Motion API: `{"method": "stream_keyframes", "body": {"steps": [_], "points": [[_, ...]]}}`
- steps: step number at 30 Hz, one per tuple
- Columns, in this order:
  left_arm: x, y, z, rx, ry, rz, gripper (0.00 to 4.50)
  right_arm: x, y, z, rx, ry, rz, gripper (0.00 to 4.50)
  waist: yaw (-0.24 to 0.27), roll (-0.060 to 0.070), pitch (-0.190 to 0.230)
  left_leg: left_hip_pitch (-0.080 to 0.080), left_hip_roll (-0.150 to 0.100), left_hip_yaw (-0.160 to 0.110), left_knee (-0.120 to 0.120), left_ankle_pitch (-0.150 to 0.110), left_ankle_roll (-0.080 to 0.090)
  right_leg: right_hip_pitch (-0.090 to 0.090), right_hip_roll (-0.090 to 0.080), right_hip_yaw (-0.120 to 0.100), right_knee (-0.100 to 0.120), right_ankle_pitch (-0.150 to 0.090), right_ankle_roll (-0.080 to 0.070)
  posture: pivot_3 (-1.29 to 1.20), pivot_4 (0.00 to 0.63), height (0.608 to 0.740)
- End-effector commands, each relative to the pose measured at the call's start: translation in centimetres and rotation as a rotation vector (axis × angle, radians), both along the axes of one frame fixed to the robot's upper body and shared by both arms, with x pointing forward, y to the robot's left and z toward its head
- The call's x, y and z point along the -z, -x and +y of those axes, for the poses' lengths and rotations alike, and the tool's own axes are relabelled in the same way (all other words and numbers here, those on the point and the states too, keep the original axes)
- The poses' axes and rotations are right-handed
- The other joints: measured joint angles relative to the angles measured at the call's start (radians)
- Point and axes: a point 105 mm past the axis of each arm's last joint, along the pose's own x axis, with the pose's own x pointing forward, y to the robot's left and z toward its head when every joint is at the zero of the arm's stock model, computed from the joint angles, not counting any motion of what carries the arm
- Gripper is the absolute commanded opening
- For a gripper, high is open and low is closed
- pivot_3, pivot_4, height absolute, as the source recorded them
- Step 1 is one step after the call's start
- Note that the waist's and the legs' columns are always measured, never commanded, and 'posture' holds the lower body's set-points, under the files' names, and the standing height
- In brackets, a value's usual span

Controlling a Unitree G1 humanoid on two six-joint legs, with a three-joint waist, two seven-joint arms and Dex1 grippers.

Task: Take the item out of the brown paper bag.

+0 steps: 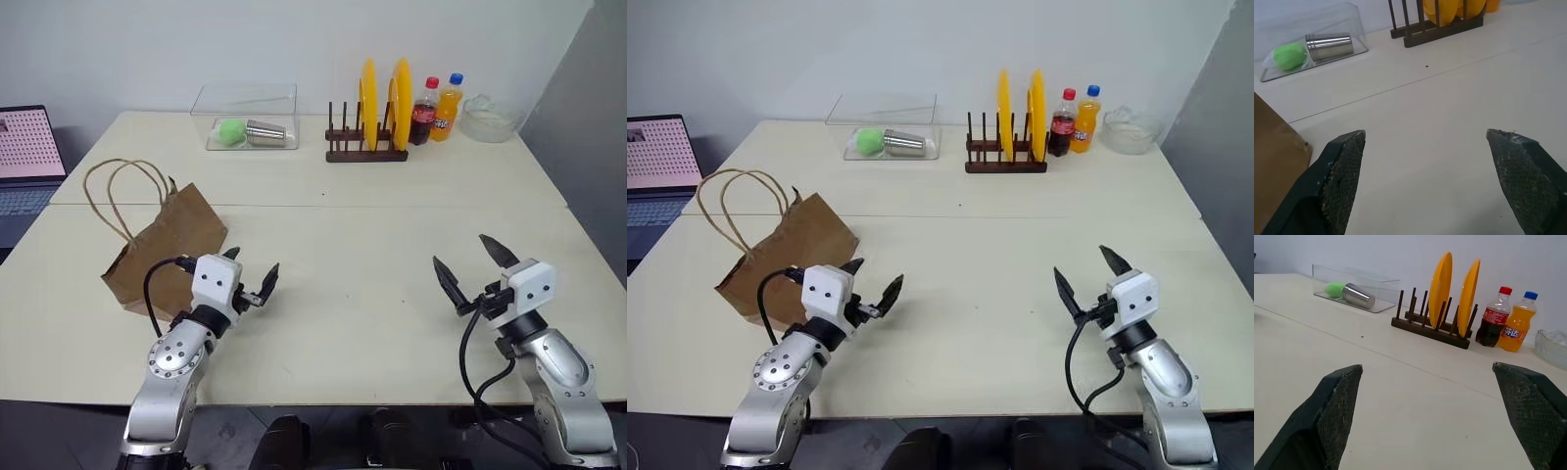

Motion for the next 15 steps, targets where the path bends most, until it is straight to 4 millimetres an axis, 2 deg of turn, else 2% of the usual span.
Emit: {"method": "stream_keyframes", "body": {"steps": [1, 15], "points": [[-1.7, 0.3, -0.7, 0.037, -0.002, -0.06, 4.15, -1.0, 0.0, -0.2, 0.0, -0.011, -0.033, 4.5, 0.0, 0.0, 0.0, 0.0, 0.0, 0.0, 0.0, 0.0, 0.0, 0.0, 0.0, 0.0, 0.0, 0.0, 0.0, 0.0, 0.15, 0.74], [-2.3, 0.0, -0.7, 0.0, -0.048, -0.069, 4.15, 0.1, 0.2, -0.1, -0.033, -0.023, 0.014, 4.5, 0.0, 0.0, 0.0, 0.0, 0.0, 0.0, 0.0, 0.0, 0.0, 0.0, 0.0, 0.0, 0.0, 0.0, 0.0, 0.0, 0.15, 0.74]]}}
